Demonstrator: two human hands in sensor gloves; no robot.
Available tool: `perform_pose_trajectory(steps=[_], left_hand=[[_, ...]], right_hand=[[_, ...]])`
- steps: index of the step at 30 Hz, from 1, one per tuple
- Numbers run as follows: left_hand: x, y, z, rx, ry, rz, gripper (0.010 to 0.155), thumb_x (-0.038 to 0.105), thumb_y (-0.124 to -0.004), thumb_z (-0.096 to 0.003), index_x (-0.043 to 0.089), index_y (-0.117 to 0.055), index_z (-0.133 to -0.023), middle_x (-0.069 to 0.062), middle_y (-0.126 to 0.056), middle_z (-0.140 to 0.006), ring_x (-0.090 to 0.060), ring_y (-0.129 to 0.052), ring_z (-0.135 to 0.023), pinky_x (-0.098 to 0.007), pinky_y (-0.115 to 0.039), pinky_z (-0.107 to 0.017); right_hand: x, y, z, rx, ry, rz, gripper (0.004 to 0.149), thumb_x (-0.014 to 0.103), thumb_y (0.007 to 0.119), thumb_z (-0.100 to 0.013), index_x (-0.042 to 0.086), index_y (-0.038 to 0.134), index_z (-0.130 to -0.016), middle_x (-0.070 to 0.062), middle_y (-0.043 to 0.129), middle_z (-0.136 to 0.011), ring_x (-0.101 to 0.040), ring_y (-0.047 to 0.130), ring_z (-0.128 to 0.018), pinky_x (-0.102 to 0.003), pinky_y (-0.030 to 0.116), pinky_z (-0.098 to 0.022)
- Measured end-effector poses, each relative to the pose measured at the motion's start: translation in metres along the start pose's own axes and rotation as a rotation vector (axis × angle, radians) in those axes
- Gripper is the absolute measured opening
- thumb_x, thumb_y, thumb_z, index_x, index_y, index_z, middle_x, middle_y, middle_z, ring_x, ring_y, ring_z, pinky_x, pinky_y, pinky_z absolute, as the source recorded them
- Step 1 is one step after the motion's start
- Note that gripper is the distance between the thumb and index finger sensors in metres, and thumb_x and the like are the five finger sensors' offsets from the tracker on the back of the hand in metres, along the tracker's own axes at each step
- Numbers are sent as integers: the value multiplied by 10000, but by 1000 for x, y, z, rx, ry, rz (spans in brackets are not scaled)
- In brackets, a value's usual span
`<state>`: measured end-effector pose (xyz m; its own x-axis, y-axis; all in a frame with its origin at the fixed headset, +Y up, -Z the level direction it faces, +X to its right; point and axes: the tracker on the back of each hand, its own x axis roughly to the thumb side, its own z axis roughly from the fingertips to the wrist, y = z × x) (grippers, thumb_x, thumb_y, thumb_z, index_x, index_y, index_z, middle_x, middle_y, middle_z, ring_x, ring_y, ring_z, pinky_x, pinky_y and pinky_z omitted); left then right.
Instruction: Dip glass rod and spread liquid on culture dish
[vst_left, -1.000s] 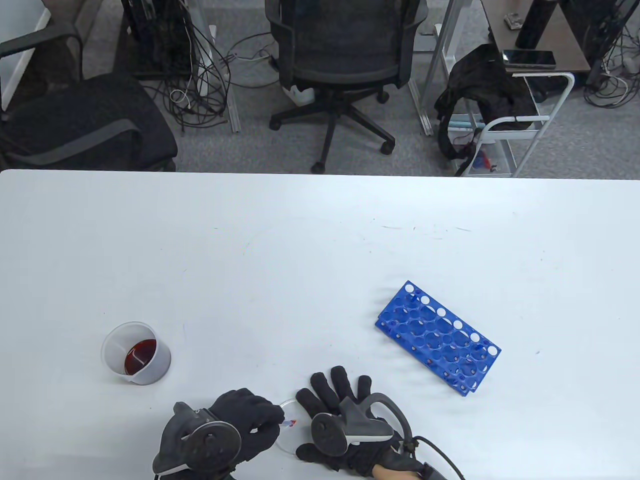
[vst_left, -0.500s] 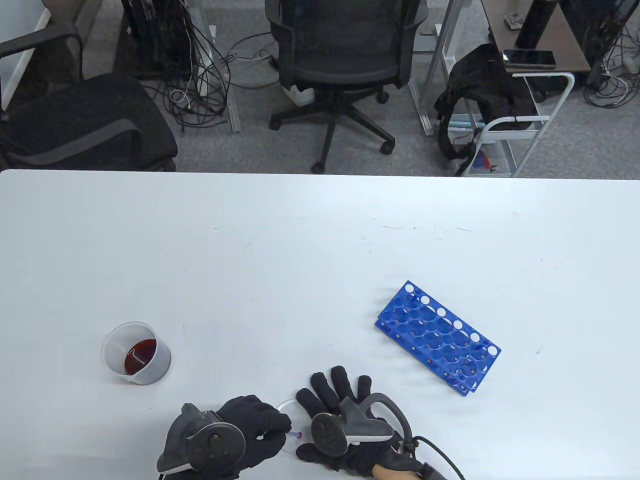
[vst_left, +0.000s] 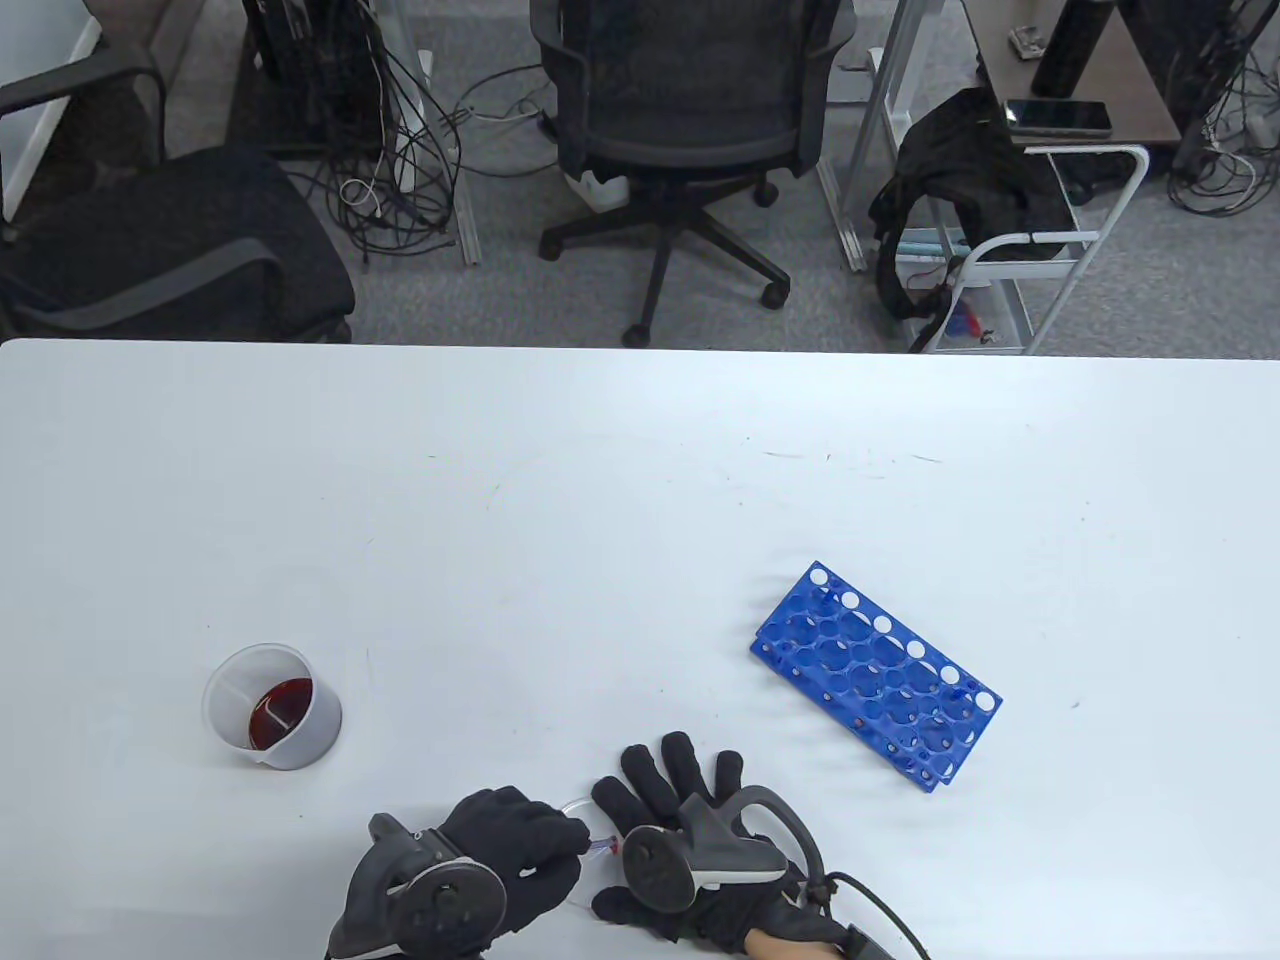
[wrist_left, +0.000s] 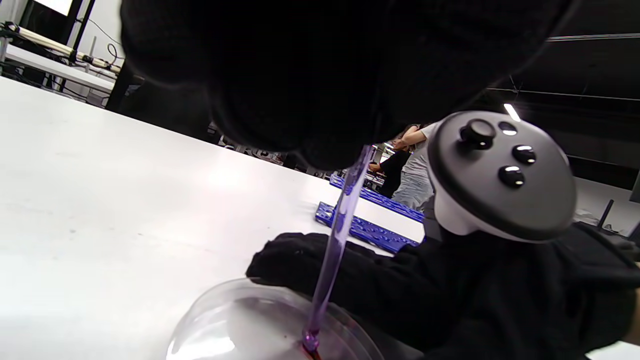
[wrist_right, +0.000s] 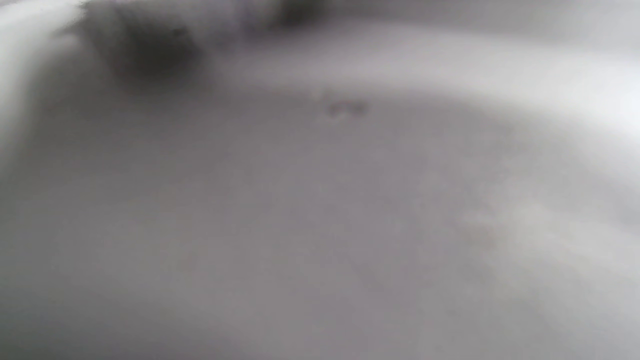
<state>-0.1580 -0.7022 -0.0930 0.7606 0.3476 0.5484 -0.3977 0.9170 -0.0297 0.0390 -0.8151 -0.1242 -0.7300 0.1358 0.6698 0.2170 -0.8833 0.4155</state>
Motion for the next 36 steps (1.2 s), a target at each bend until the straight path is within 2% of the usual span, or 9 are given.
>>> perform_pose_trajectory(steps=[10, 22, 36], left_hand=[[-4, 7, 1, 9, 40, -33, 338, 475, -908, -458, 260, -982, -708, 23, -1072, -645, -246, -1080, -488, -378, -930, -430], [-6, 7, 1, -65, 21, 54, 337, 474, -910, -458, 261, -985, -707, 22, -1073, -643, -246, -1081, -485, -376, -932, -426], [0, 2, 0, -20, 26, 22, 354, 486, -903, -461, 262, -976, -725, 22, -1070, -652, -243, -1082, -487, -371, -933, -427]], right_hand=[[0, 0, 0, 0, 0, 0, 966, 729, 371, -527, 124, -126, -1092, -265, -134, -1118, -620, -84, -964, -869, 133, -588], [0, 0, 0, 0, 0, 0, 962, 739, 352, -526, 124, -125, -1092, -265, -135, -1118, -620, -84, -965, -869, 133, -588], [0, 0, 0, 0, 0, 0, 966, 729, 371, -527, 123, -126, -1092, -266, -134, -1118, -621, -84, -963, -869, 133, -587]])
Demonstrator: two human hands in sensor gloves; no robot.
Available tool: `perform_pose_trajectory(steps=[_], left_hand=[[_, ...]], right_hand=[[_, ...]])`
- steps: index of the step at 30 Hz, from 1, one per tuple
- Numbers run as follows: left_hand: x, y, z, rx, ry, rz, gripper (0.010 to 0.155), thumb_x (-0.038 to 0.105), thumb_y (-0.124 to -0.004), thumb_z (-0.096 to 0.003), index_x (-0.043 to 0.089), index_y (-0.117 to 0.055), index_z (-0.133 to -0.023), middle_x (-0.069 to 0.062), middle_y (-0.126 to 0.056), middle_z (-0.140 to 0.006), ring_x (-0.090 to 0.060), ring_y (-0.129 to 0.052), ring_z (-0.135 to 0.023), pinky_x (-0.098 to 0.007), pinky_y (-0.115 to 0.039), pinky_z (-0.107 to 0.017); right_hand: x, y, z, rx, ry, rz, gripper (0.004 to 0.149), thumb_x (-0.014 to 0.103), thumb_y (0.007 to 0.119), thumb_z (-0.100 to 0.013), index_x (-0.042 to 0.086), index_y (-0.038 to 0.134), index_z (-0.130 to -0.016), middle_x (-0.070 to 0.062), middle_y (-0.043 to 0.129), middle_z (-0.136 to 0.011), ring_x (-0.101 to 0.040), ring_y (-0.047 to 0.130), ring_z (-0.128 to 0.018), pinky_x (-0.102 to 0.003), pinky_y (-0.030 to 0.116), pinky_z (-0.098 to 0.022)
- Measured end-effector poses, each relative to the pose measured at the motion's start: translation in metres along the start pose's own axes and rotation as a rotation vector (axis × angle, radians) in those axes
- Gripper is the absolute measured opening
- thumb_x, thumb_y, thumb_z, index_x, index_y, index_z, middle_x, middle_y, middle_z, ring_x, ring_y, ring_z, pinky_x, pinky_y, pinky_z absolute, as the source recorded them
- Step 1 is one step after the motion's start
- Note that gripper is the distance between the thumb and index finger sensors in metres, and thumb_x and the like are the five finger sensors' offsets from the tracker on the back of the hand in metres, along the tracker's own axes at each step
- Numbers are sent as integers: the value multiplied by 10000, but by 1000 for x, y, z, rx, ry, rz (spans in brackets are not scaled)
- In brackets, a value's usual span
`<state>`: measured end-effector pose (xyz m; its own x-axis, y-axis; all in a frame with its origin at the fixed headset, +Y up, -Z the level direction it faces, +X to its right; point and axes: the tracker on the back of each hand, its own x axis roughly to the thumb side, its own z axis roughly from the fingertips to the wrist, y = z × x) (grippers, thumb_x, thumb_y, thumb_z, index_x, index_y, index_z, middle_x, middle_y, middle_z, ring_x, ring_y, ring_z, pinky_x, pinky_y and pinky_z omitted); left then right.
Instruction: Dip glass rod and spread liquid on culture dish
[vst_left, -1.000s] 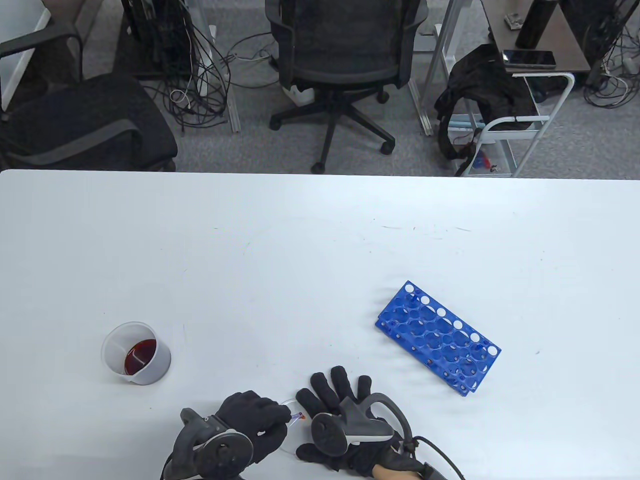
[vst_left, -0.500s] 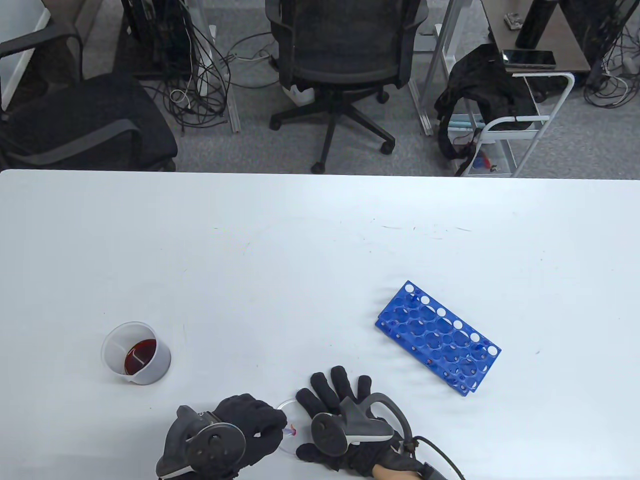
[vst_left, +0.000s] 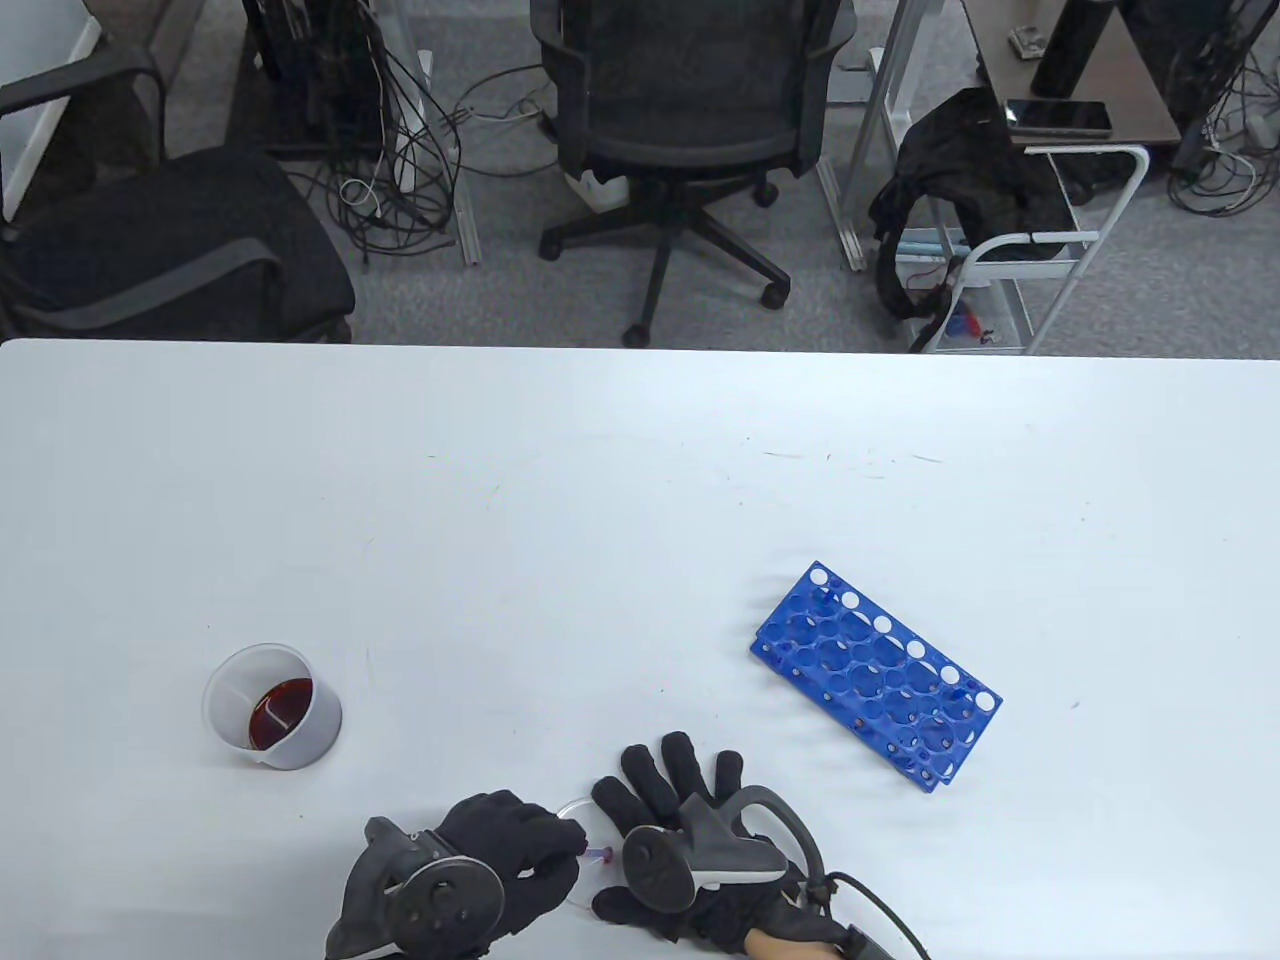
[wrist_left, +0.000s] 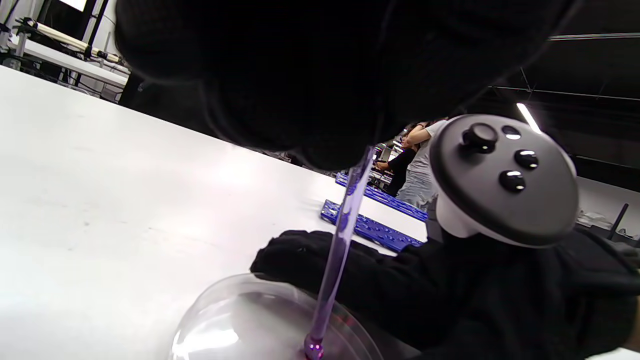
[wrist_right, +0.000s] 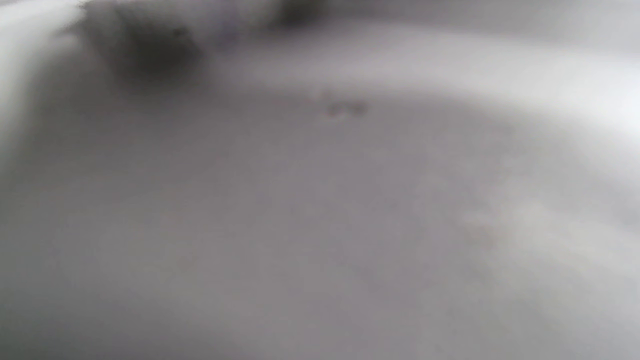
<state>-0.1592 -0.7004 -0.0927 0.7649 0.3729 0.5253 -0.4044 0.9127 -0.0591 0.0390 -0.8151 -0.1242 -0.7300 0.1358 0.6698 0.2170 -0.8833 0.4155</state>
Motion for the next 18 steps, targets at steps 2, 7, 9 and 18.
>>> perform_pose_trajectory(steps=[2, 7, 9, 18], left_hand=[[0, 0, 0, 3, 3, 6, 353, 484, -904, -462, 261, -975, -727, 21, -1071, -653, -243, -1082, -486, -372, -933, -425], [-1, 0, 0, 17, 5, 11, 353, 491, -901, -461, 267, -978, -722, 27, -1071, -651, -227, -1084, -487, -368, -934, -426], [-2, 2, 0, 26, 7, 25, 355, 498, -898, -462, 270, -978, -722, 33, -1070, -650, -224, -1084, -486, -364, -934, -425], [-15, 32, 12, 169, 52, 109, 342, 490, -899, -458, 267, -982, -704, 34, -1068, -637, -232, -1080, -480, -369, -933, -425]], right_hand=[[0, 0, 0, 0, 0, 0, 966, 728, 372, -528, 123, -126, -1092, -266, -133, -1118, -620, -84, -964, -869, 133, -587], [0, 0, 0, 0, 0, 0, 963, 739, 352, -526, 124, -126, -1092, -265, -133, -1118, -621, -83, -964, -869, 133, -588], [0, 0, 0, 0, 0, 0, 964, 740, 352, -525, 124, -126, -1092, -264, -135, -1118, -619, -85, -964, -869, 133, -587], [0, 0, 0, 0, 0, 0, 964, 739, 352, -526, 123, -127, -1091, -265, -136, -1117, -619, -85, -964, -869, 133, -588]])
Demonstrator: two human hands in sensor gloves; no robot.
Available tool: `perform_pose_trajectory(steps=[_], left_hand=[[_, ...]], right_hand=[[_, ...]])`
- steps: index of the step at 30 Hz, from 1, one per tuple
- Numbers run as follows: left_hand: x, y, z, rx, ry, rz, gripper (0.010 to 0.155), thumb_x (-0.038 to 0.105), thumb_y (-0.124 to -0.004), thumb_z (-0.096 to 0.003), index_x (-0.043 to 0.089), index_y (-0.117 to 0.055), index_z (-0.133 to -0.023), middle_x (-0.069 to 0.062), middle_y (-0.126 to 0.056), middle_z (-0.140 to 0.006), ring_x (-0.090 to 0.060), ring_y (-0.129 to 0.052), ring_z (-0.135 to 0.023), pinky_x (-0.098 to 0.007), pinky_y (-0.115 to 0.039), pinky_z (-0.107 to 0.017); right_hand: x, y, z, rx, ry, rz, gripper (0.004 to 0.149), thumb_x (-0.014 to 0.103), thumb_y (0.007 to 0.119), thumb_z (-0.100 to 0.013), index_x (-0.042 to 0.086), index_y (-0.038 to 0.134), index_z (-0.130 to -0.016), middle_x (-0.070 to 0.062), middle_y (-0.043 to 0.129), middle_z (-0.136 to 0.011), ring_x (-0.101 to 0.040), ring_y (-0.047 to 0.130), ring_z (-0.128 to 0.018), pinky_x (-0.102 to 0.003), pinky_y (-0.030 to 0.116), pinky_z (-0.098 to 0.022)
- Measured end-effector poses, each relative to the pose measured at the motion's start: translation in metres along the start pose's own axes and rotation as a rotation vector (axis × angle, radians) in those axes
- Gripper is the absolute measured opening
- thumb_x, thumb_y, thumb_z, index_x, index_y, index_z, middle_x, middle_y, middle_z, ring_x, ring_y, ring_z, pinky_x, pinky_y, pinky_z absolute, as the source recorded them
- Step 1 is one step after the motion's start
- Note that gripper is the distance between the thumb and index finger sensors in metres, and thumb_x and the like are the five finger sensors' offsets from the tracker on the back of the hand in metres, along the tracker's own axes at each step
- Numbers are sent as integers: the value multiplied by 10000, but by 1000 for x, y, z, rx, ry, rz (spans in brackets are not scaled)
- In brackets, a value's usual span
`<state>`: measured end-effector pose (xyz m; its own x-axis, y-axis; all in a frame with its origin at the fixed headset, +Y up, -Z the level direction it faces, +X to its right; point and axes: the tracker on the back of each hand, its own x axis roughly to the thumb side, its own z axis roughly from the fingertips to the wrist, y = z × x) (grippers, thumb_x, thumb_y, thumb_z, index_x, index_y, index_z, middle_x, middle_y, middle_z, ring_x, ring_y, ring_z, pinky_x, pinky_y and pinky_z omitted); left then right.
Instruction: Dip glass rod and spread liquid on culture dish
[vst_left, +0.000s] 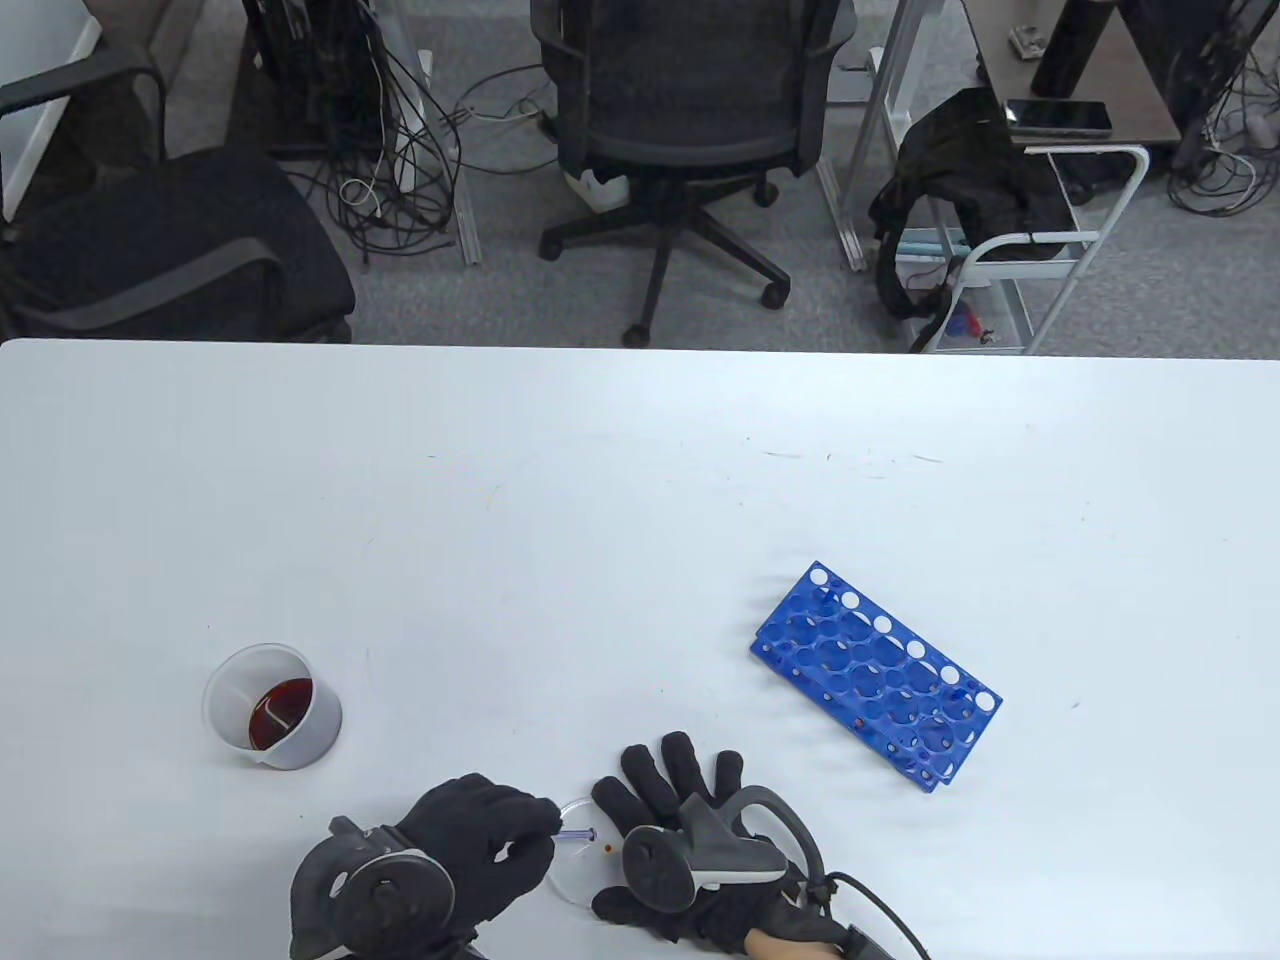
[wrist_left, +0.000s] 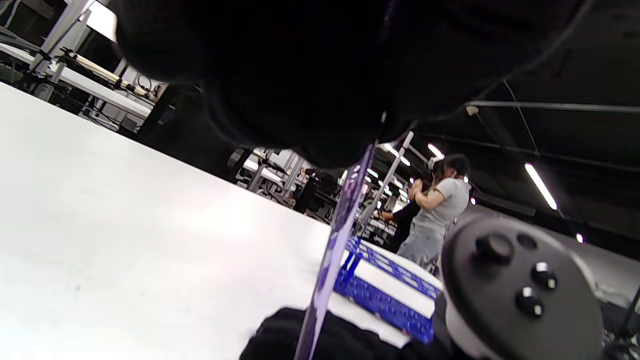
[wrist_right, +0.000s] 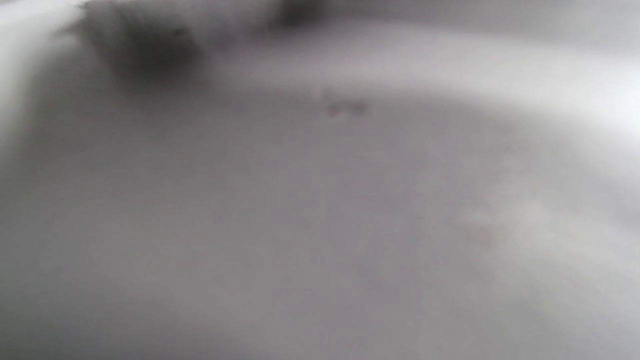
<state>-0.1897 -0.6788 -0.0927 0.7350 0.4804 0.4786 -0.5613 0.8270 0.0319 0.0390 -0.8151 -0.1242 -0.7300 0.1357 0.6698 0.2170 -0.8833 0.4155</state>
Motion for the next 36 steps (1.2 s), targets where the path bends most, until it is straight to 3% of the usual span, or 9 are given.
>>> perform_pose_trajectory(steps=[8, 14, 17, 20, 22, 25, 28, 32, 36], left_hand=[[-15, 29, 10, 143, 26, 143, 341, 478, -860, -485, 242, -967, -706, 28, -1043, -620, -239, -1050, -469, -386, -908, -430], [-16, 30, 10, 133, 31, 139, 342, 473, -855, -489, 234, -962, -710, 23, -1037, -622, -244, -1044, -469, -391, -903, -432], [-12, 27, 9, 114, 24, 118, 343, 473, -856, -490, 233, -962, -711, 22, -1037, -623, -243, -1044, -470, -391, -904, -433], [-9, 23, 8, 93, 15, 101, 344, 472, -857, -489, 232, -962, -713, 21, -1038, -623, -244, -1045, -469, -391, -904, -431], [-6, 21, 8, 81, 8, 93, 345, 474, -858, -488, 233, -963, -713, 21, -1038, -624, -243, -1046, -469, -390, -906, -430], [-5, 19, 7, 75, 3, 91, 348, 475, -858, -488, 233, -963, -715, 21, -1039, -626, -242, -1047, -470, -389, -906, -431], [-4, 19, 7, 70, 0, 90, 347, 474, -859, -487, 233, -962, -716, 21, -1040, -626, -243, -1048, -468, -389, -908, -428], [-4, 19, 7, 64, 4, 89, 349, 475, -858, -488, 233, -960, -718, 20, -1038, -629, -243, -1047, -472, -391, -906, -432], [-3, 18, 8, 71, 4, 73, 347, 472, -860, -488, 232, -961, -717, 19, -1039, -629, -245, -1048, -470, -390, -907, -430]], right_hand=[[0, 0, 0, 0, 0, 0, 965, 740, 353, -524, 122, -125, -1092, -264, -135, -1118, -620, -84, -965, -869, 133, -589], [-3, -4, 2, -33, -26, -56, 1003, 766, 364, -502, 117, -141, -1076, -282, -93, -1134, -625, -46, -977, -872, 144, -588], [-8, -17, 9, -137, -35, -206, 1049, 771, 428, -496, 77, -60, -1113, -307, 10, -1163, -630, 44, -1007, -876, 208, -599], [-3, -40, 26, -360, -46, -270, 1059, 771, 480, -499, 3, 155, -1152, -328, 170, -1176, -625, 187, -1032, -863, 302, -617], [8, -57, 40, -529, -54, -233, 1052, 759, 534, -505, -28, 281, -1155, -343, 335, -1163, -596, 404, -1036, -819, 428, -640], [30, -76, 52, -703, -55, -154, 988, 724, 620, -506, -39, 468, -1113, -295, 628, -1050, -472, 735, -861, -668, 658, -614], [55, -90, 54, -735, -36, -110, 908, 677, 676, -507, -42, 586, -1055, -203, 830, -872, -323, 910, -625, -496, 819, -470], [80, -98, 47, -798, -24, -98, 759, 592, 750, -507, -15, 723, -962, -105, 940, -691, -190, 963, -400, -354, 876, -294], [91, -101, 39, -878, 21, -52, 572, 491, 781, -522, 35, 819, -865, -49, 981, -575, -128, 964, -285, -295, 878, -202]])
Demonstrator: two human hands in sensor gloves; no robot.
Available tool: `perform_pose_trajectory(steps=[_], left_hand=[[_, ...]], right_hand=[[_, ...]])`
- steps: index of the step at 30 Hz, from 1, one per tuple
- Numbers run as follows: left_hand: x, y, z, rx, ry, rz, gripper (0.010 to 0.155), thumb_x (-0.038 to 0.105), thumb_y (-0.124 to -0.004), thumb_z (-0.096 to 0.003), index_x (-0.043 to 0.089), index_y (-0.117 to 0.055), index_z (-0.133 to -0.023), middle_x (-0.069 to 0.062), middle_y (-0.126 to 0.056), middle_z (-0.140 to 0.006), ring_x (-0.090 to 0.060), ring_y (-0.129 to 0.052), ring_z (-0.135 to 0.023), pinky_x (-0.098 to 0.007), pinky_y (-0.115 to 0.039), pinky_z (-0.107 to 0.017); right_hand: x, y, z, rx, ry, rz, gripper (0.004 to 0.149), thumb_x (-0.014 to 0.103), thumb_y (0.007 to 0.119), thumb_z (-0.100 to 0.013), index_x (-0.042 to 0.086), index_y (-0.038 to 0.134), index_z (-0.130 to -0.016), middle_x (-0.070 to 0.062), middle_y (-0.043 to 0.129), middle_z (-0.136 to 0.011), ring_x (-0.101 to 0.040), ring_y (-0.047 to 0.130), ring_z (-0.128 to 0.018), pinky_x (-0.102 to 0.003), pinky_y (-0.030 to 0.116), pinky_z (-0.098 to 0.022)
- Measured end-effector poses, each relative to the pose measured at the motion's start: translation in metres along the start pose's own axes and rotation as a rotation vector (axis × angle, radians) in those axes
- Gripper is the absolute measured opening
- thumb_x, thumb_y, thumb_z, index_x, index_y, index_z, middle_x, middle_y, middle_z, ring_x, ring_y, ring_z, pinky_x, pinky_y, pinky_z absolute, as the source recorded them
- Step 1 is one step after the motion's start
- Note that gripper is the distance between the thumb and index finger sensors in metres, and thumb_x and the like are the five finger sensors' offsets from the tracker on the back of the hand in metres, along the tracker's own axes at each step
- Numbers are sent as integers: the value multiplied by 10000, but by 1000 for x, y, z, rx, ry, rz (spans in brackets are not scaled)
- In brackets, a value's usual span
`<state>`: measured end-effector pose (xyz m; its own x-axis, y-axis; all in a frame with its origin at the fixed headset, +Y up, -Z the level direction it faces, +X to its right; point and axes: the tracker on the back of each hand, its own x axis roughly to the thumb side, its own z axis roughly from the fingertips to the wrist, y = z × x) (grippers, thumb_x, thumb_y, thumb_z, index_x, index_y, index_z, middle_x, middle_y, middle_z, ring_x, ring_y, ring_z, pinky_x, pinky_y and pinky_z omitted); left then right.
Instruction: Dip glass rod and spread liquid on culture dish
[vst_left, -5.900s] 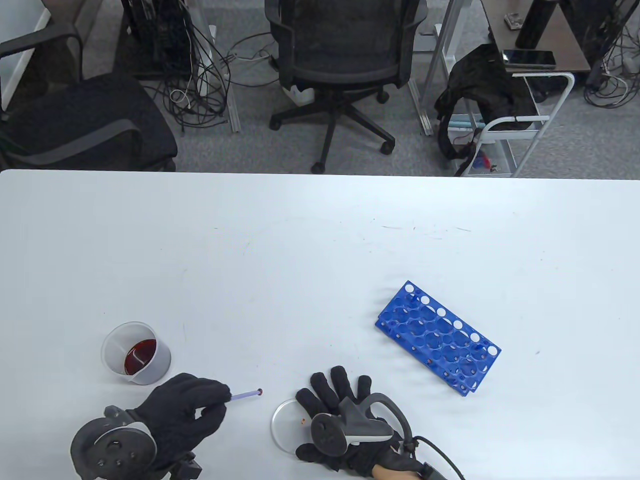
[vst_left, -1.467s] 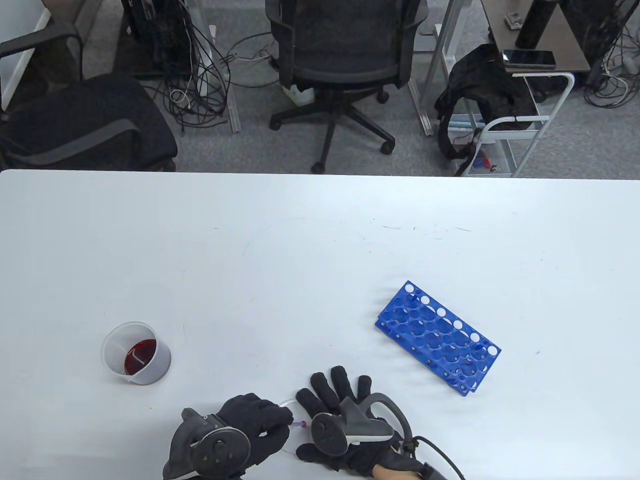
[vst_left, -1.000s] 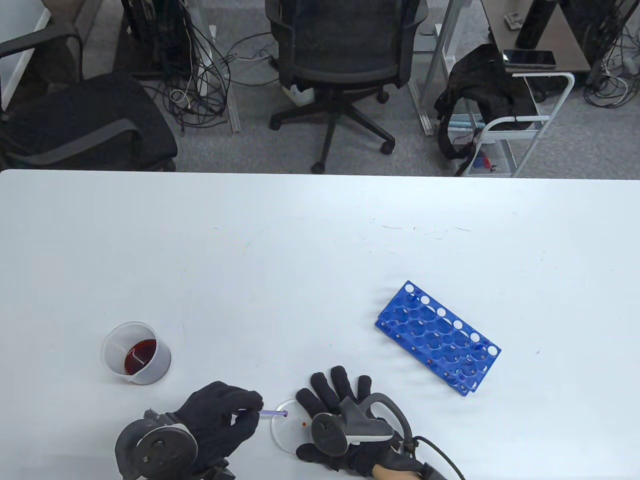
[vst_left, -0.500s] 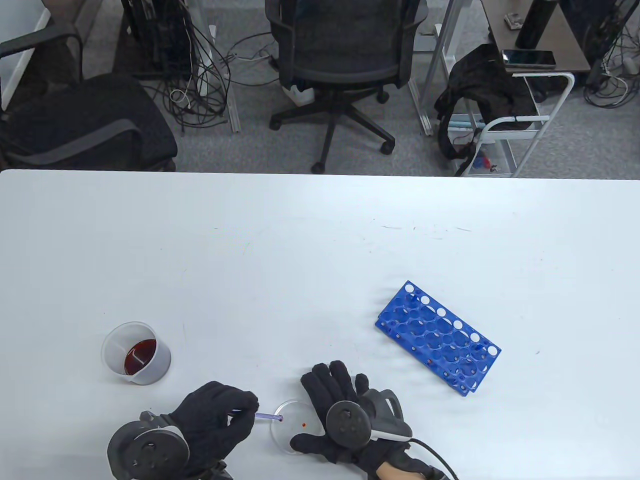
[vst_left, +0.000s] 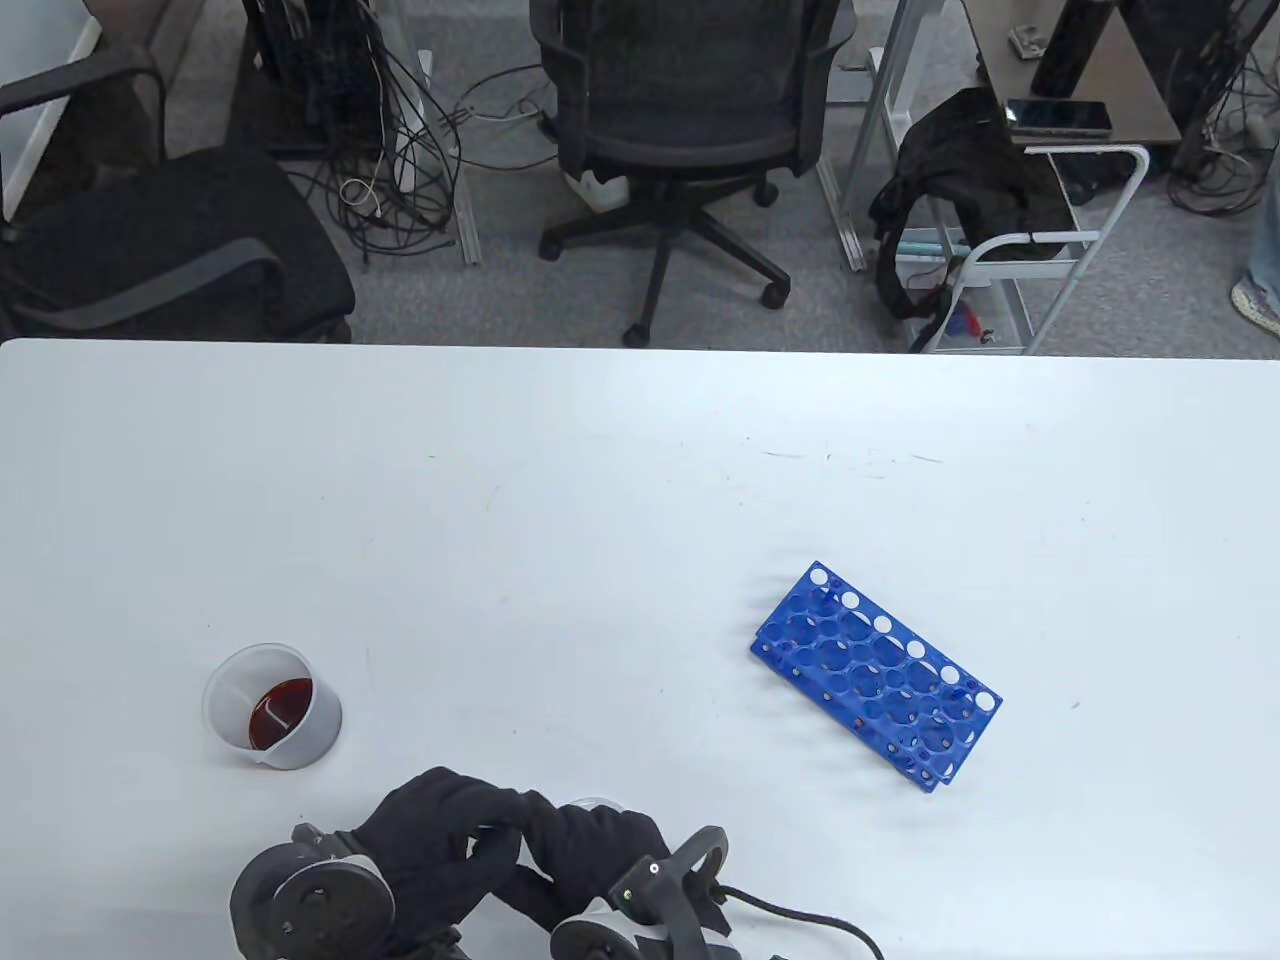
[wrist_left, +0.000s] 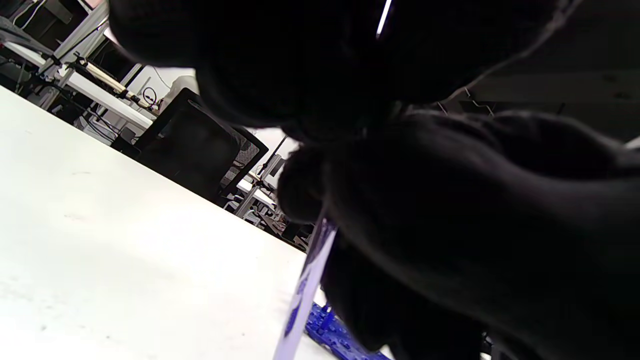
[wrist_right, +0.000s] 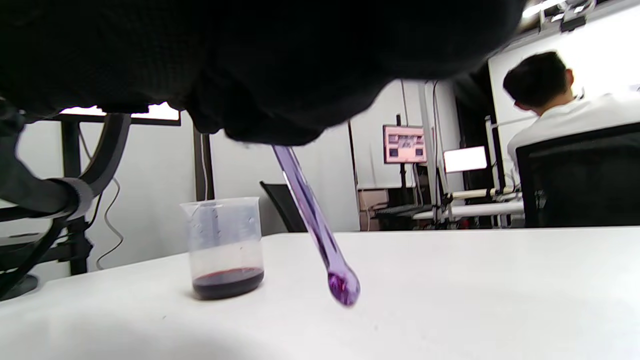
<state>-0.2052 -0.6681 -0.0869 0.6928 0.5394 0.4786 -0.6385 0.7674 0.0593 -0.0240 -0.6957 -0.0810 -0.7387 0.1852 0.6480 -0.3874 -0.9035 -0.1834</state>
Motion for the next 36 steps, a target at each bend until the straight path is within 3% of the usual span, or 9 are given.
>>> perform_pose_trajectory(steps=[3, 7, 9, 12, 16, 21, 28, 32, 36], left_hand=[[-2, 1, 0, -13, 2, 20, 352, 471, -861, -489, 226, -961, -722, 14, -1040, -633, -246, -1050, -470, -391, -909, -427], [-5, 2, -1, -36, -6, 48, 399, 512, -828, -506, 234, -947, -766, 17, -1029, -686, -253, -1046, -524, -393, -903, -463], [-6, 4, 2, -1, 10, 45, 560, 616, -771, -499, 221, -896, -875, -15, -985, -813, -326, -1003, -666, -481, -849, -568], [-9, 8, 5, 46, 53, -115, 772, 730, -698, -474, 237, -735, -1067, -84, -812, -1068, -439, -838, -951, -640, -690, -716], [-18, 8, 4, -5, 143, -287, 923, 784, -641, -467, 248, -490, -1204, -172, -497, -1256, -565, -507, -1133, -757, -474, -772], [-27, 1, 2, -126, 225, -505, 996, 815, -601, -461, 285, -260, -1233, -217, -248, -1289, -633, -264, -1144, -843, -336, -728], [-44, -3, -1, -329, 293, -505, 1019, 827, -568, -469, 305, -85, -1199, -233, -45, -1245, -642, -57, -1089, -862, -207, -683], [-45, -3, -2, -333, 302, -499, 1011, 820, -571, -472, 301, -99, -1200, -234, -51, -1243, -639, -63, -1088, -859, -205, -682], [-45, -2, -2, -347, 311, -495, 1006, 815, -575, -474, 301, -107, -1201, -234, -59, -1243, -639, -70, -1089, -858, -208, -683]], right_hand=[[0, 2, -2, -42, -8, 36, 453, 442, 791, -530, 88, 855, -807, -6, 992, -526, -100, 962, -249, -272, 879, -177], [-1, 0, -2, -78, -35, 95, 435, 435, 805, -529, 99, 861, -799, -10, 998, -521, -95, 967, -252, -262, 882, -177], [-4, -1, -3, -86, -34, 138, 421, 431, 802, -534, 115, 858, -806, -1, 1001, -533, -97, 972, -262, -260, 885, -183], [-17, -7, -1, -88, -2, 141, 418, 429, 802, -537, 119, 853, -813, -6, 1002, -549, -114, 980, -284, -271, 887, -199], [-38, -26, 2, -152, 68, 132, 414, 434, 801, -541, 126, 854, -813, -5, 1004, -555, -118, 984, -288, -272, 888, -200], [-70, -55, 16, -246, 194, 54, 409, 440, 790, -555, 135, 848, -822, -18, 1005, -581, -146, 992, -310, -290, 889, -215], [-124, -91, 33, -404, 421, 71, 398, 438, 802, -558, 148, 845, -829, -43, 1004, -607, -153, 995, -327, -291, 889, -225], [-155, -96, 32, -419, 551, 98, 391, 433, 825, -551, 156, 849, -826, -56, 1006, -616, -152, 997, -333, -291, 890, -226], [-193, -88, 27, -334, 717, 67, 384, 418, 857, -538, 151, 863, -814, -75, 1010, -617, -162, 1001, -333, -297, 891, -224]])
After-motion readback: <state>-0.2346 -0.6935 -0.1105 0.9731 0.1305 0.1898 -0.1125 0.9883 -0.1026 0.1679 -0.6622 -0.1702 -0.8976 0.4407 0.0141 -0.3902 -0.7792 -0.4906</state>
